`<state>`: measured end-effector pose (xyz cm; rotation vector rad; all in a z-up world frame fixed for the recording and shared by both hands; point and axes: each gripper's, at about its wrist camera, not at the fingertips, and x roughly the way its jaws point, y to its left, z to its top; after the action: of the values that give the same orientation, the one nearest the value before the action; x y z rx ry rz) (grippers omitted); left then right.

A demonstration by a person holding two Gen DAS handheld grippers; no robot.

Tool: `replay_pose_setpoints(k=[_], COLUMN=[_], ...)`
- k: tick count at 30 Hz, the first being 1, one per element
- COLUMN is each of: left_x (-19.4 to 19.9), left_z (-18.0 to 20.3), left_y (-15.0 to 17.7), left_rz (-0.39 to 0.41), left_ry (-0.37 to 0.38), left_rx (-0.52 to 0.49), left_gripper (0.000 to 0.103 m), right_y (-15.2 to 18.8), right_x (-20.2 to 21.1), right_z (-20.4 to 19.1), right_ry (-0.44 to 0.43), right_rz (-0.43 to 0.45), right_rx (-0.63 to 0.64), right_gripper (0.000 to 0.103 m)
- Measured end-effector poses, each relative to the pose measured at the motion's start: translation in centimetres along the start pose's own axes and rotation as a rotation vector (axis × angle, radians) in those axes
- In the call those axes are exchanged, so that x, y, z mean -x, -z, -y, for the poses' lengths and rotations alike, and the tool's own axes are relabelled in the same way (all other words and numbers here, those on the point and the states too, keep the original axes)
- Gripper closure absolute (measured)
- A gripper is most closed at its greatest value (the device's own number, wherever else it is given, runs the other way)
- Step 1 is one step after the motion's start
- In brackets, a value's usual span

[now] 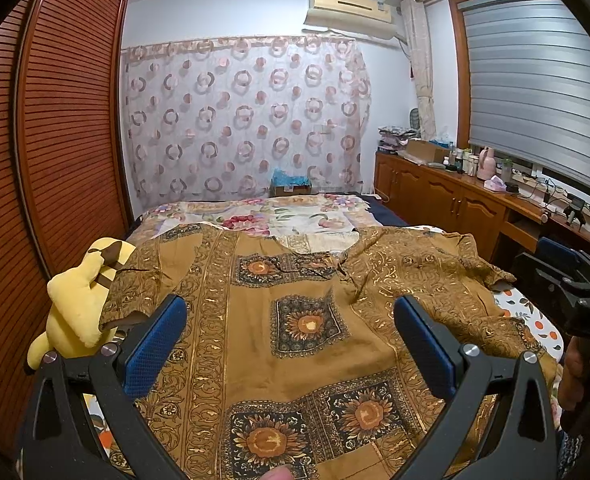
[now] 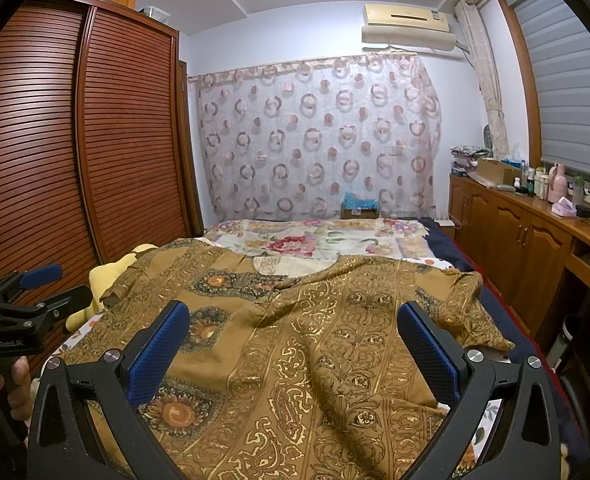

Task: Fold small clothes

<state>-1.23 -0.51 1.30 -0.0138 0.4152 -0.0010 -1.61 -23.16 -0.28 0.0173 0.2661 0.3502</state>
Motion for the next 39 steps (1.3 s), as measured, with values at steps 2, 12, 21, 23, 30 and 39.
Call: replay_pose_setpoints(k=[2,12,21,23,30,39], left_x=[0.0,0.0,0.1,0.0,-1.3,-3.6], left_z=[0.0,0.0,0.1,-0.1,-2.0,-6.3], left_y=[0.0,0.0,0.0,0.1,0.3,0.7], left_rz=[-0.001,0.000,-0.004,-0.010,-0.025,-0.071], left_ry=[0.000,0.000,-0.001,-0.003,-0.043,-0.071], left_rx=[0.000,0.000,0.002,0.004,0.006,0.015], left_gripper=[0.000,0.000,0.000,0.000,0.000,0.000], right_y=[0.0,0.0,0.0,0.0,0.3,-0.2], right_x=[0.0,0.1,0.2,0.1,-1.5,-3.7], right_z=[0.0,0.1,0.0,0.0,0.2,0.0], right_ry=[0.001,-0.003,-0.008,-0.012,-0.049,-0.019], right_rz=[0.002,0.002,0.004,0.000,-0.026,-0.053], right_rx=[0.000,0.000,0.000,-0.002,-0.006,0.029], right_gripper=[0.000,0.000,0.000,0.000,0.000,0.000])
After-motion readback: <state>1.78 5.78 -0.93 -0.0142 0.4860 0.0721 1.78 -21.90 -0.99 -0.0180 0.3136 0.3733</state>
